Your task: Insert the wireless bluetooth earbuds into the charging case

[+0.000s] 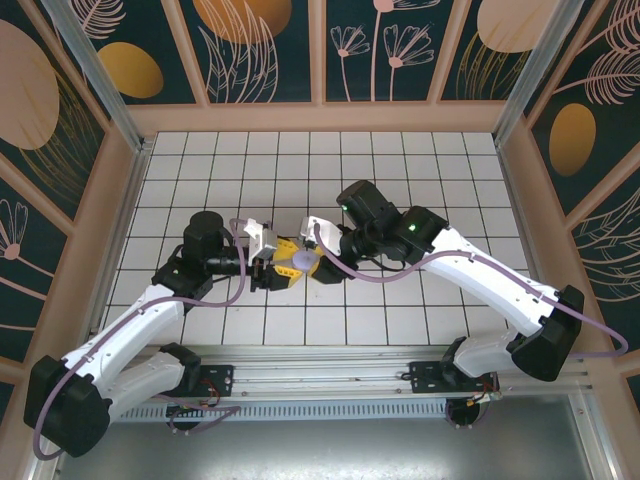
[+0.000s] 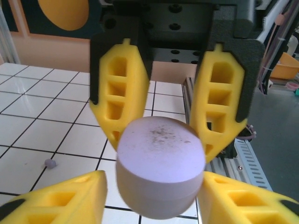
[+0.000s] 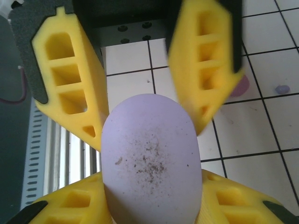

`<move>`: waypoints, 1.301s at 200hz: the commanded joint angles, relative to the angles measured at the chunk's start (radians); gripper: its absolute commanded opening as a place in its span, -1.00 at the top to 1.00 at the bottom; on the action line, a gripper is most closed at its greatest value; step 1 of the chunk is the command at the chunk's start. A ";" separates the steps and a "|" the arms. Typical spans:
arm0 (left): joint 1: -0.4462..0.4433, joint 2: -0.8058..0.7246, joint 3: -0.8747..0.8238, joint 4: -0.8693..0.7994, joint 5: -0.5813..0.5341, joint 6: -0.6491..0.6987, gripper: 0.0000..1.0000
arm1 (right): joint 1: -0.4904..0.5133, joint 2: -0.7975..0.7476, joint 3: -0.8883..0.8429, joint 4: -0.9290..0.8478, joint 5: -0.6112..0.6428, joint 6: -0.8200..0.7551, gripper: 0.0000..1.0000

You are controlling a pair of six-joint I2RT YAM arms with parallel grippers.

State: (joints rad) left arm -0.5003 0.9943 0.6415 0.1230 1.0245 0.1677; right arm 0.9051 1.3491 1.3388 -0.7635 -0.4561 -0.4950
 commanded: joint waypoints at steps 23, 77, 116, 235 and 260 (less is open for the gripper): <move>-0.004 0.009 0.011 0.058 0.019 -0.018 0.41 | 0.008 -0.020 -0.027 0.048 0.004 0.011 0.21; -0.004 -0.012 -0.012 0.057 -0.009 -0.023 0.53 | -0.018 -0.098 -0.092 0.162 0.051 0.063 0.02; -0.004 -0.035 -0.015 0.064 -0.030 -0.045 0.54 | -0.047 -0.179 -0.143 0.246 0.051 0.102 -0.08; -0.004 -0.040 -0.020 0.107 -0.043 -0.082 0.54 | -0.045 -0.124 -0.147 0.287 -0.039 0.116 -0.28; -0.004 -0.039 -0.020 0.108 -0.041 -0.082 0.55 | -0.045 -0.107 -0.143 0.275 -0.034 0.108 -0.30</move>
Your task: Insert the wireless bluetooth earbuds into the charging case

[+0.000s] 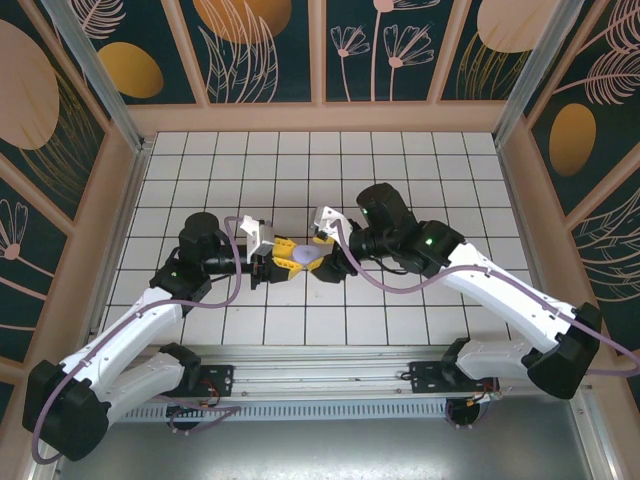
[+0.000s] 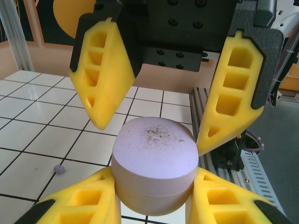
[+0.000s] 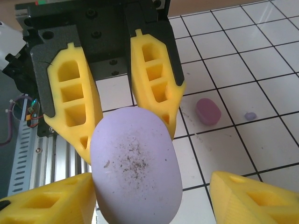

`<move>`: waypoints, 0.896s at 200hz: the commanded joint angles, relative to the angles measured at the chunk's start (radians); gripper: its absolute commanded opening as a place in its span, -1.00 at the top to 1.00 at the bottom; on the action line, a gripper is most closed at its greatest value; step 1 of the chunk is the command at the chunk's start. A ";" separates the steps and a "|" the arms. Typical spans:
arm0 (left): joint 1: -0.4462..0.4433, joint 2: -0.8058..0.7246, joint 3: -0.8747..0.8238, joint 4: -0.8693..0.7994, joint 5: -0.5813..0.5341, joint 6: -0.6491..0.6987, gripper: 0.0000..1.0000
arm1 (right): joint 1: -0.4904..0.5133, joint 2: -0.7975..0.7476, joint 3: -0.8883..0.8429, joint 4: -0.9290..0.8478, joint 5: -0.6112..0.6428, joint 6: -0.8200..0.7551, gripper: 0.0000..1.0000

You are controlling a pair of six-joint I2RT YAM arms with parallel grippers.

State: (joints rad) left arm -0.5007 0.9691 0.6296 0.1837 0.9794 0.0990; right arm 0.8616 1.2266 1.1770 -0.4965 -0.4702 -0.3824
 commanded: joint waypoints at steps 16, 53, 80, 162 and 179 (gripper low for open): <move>-0.003 -0.015 -0.009 0.050 0.007 -0.011 0.56 | -0.008 0.023 0.024 0.009 -0.002 0.006 -0.30; -0.004 -0.015 -0.033 0.081 0.010 -0.006 0.63 | -0.074 0.038 0.040 0.048 -0.065 0.066 -0.23; -0.004 -0.012 -0.039 0.090 0.018 -0.003 0.65 | -0.121 0.054 0.052 0.069 -0.171 0.103 -0.12; -0.004 -0.021 -0.049 0.096 -0.005 -0.001 0.67 | -0.173 0.065 0.038 0.147 -0.216 0.222 -0.20; -0.003 -0.021 -0.056 0.100 -0.023 -0.012 0.67 | -0.176 0.064 0.037 0.154 -0.208 0.242 -0.22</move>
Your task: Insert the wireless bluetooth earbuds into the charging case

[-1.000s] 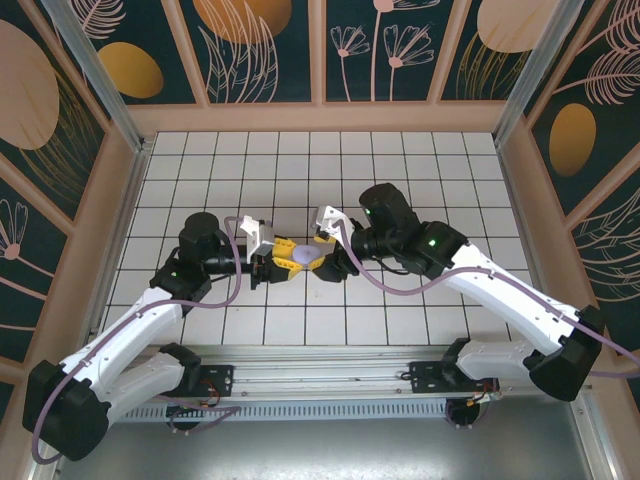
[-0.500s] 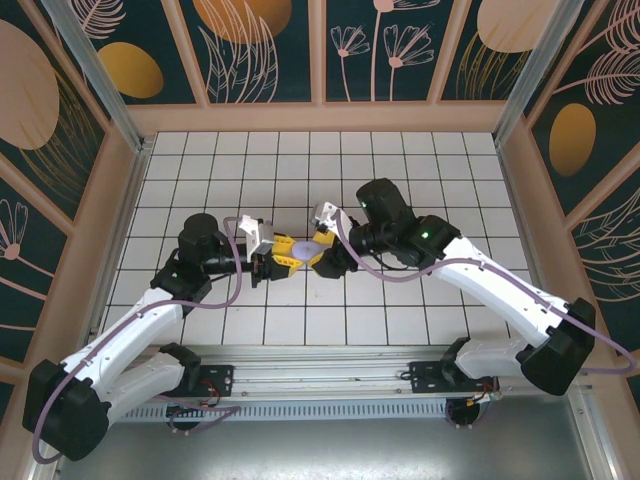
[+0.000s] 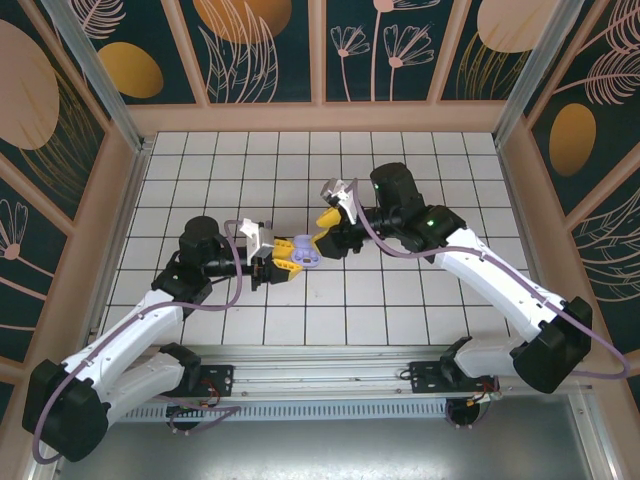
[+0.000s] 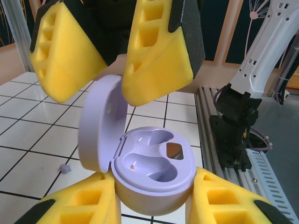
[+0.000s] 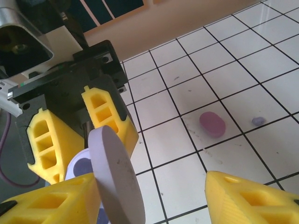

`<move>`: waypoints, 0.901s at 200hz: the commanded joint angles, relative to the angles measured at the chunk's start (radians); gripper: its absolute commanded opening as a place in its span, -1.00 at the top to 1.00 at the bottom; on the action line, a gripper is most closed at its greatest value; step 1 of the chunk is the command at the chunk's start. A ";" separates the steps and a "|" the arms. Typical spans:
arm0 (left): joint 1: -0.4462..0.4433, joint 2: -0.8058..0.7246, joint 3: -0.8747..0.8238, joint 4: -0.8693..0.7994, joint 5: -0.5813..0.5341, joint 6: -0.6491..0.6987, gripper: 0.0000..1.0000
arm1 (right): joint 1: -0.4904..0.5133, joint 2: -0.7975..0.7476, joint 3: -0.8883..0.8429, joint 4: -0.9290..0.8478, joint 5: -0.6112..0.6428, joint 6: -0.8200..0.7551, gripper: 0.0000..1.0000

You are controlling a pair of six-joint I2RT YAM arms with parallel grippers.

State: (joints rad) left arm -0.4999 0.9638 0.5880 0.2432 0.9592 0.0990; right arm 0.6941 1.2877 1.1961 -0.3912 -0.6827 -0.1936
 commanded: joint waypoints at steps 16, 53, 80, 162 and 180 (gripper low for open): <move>-0.005 -0.017 -0.023 0.059 -0.026 -0.033 0.67 | -0.010 -0.003 0.018 0.051 -0.006 0.069 -0.24; -0.005 -0.030 -0.033 0.068 -0.092 -0.054 0.70 | -0.010 -0.050 0.016 0.051 -0.058 0.078 -0.26; -0.003 -0.034 -0.037 0.078 -0.121 -0.067 0.70 | -0.010 -0.093 0.001 0.054 -0.065 0.072 -0.28; -0.004 -0.064 -0.047 0.064 -0.185 -0.093 0.70 | -0.140 -0.038 0.029 0.102 0.310 0.404 -0.35; -0.003 -0.090 -0.057 0.053 -0.200 -0.099 0.70 | -0.212 0.069 0.090 0.058 0.279 0.497 -0.22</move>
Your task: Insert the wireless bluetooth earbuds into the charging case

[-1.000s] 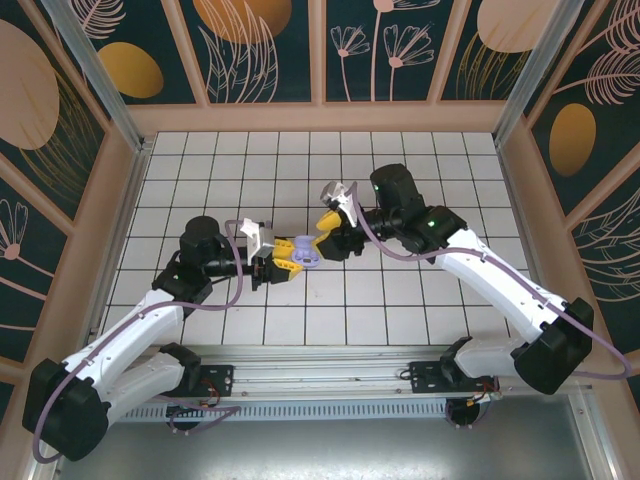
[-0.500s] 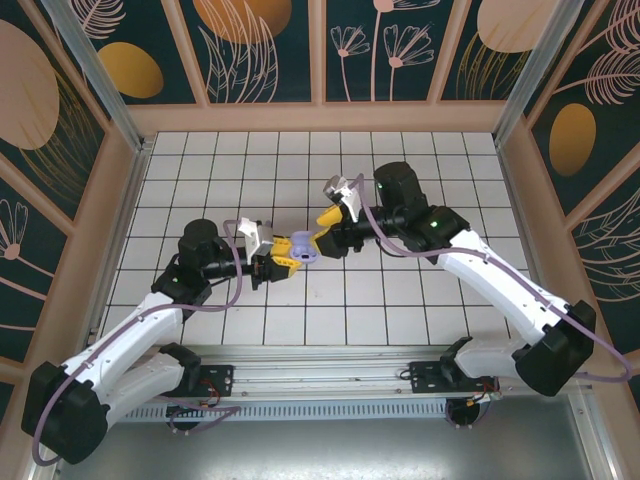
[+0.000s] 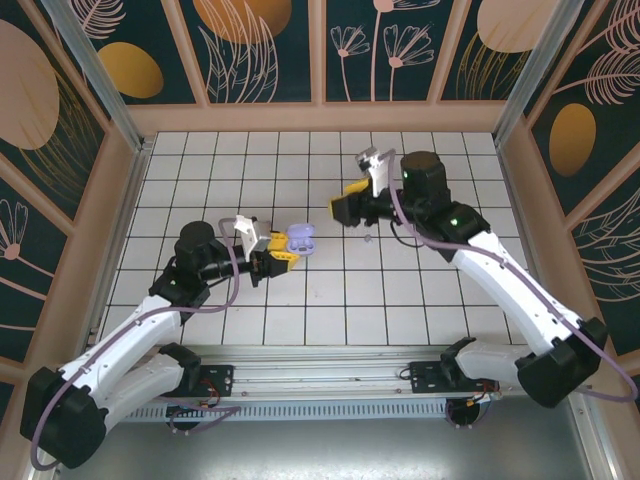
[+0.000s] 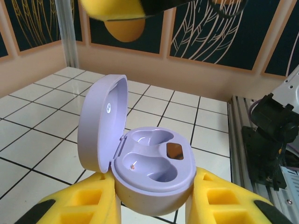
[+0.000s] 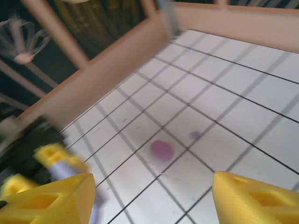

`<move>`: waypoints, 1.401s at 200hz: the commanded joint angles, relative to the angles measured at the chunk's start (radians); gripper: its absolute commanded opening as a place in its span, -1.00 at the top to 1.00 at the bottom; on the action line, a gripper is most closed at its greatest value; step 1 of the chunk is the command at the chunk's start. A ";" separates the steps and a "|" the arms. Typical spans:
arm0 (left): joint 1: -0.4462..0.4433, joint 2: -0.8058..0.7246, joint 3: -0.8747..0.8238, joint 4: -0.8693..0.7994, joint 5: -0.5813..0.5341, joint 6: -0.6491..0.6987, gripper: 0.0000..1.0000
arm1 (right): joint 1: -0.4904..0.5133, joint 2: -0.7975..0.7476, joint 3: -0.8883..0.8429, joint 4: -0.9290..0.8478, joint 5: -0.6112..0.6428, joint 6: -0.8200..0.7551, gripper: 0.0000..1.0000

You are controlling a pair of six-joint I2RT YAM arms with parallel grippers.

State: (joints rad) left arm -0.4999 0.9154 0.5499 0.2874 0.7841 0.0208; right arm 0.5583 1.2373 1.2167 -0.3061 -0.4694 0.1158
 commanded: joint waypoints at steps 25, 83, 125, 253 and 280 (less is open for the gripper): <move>-0.004 -0.082 -0.026 -0.027 -0.046 -0.012 0.69 | -0.090 0.263 0.115 -0.003 0.024 0.276 -0.04; -0.003 -0.150 -0.016 -0.100 -0.045 -0.012 0.68 | -0.026 0.630 0.267 0.111 -0.045 0.446 0.20; -0.003 -0.185 -0.001 -0.166 -0.045 0.010 0.68 | 0.079 0.900 0.495 0.091 -0.034 0.514 0.27; -0.003 -0.286 -0.022 -0.217 -0.048 0.000 0.68 | 0.223 1.235 0.947 -0.237 0.305 0.545 0.34; -0.003 -0.286 -0.021 -0.215 -0.048 0.001 0.68 | 0.227 1.242 0.947 -0.246 0.316 0.545 0.38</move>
State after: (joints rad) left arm -0.4999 0.6399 0.5320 0.0734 0.7422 0.0208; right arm 0.7792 2.4535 2.1258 -0.5087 -0.1978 0.6468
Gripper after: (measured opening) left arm 0.288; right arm 0.311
